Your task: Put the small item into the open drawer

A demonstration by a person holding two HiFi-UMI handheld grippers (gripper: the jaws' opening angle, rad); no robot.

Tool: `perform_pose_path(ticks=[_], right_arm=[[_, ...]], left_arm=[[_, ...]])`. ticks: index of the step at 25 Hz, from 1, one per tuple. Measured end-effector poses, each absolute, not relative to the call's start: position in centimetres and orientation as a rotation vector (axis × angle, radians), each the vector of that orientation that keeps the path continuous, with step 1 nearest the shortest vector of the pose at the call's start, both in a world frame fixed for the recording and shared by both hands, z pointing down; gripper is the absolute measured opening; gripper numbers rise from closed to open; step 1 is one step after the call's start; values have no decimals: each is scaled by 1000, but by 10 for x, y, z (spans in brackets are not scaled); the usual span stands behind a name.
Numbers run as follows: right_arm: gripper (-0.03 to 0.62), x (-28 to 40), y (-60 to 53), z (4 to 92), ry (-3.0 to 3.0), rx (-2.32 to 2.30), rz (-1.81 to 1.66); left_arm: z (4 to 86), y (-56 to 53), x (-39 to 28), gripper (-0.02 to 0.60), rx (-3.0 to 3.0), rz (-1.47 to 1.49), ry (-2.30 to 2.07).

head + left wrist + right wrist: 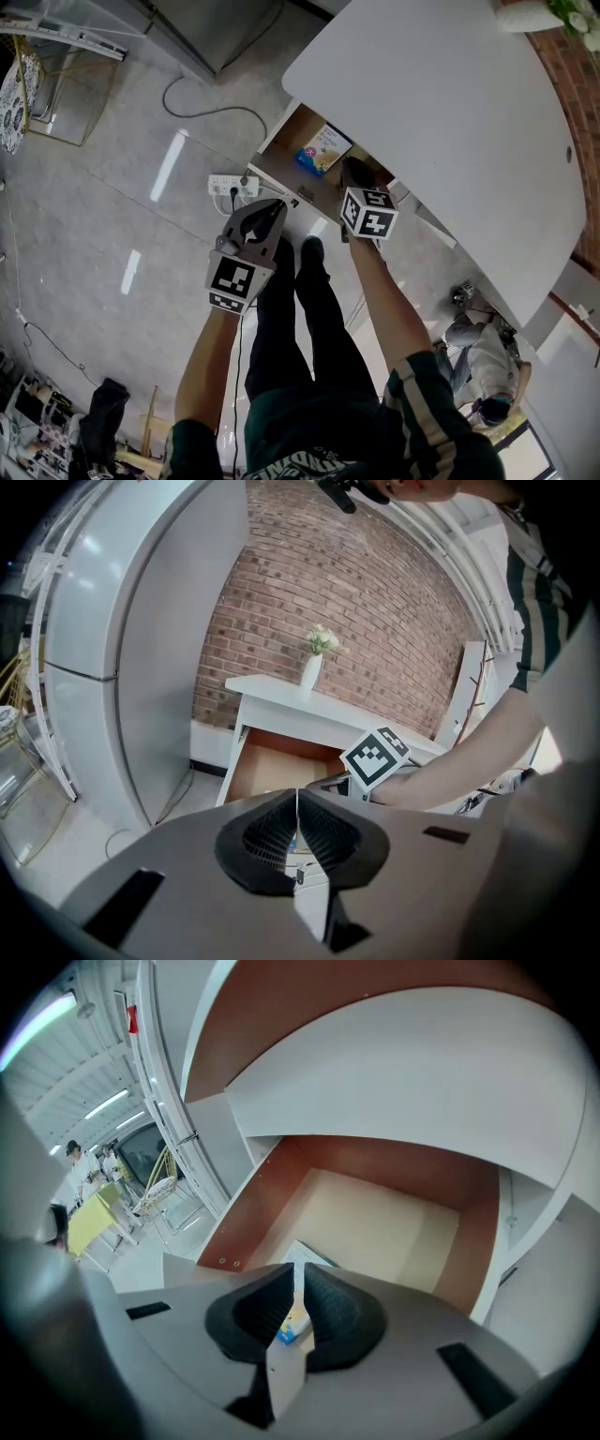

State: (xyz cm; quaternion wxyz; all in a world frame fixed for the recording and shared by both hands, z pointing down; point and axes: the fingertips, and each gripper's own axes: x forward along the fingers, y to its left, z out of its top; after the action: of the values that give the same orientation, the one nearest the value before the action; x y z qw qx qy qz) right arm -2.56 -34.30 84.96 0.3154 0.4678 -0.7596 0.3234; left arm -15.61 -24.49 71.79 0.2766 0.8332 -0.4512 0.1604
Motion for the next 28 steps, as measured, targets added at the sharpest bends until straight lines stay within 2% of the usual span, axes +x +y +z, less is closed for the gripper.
perform_pose_path(ticks=[13,28], right_arm=[[37,-27,-284,784,-2086,1104,855],[38,9,-234,625,-2361,1025,651]], left_arm=[[681,-228,-150,21,2209,455,-1298],[565,-206,-123,20,2254,429,-1459]])
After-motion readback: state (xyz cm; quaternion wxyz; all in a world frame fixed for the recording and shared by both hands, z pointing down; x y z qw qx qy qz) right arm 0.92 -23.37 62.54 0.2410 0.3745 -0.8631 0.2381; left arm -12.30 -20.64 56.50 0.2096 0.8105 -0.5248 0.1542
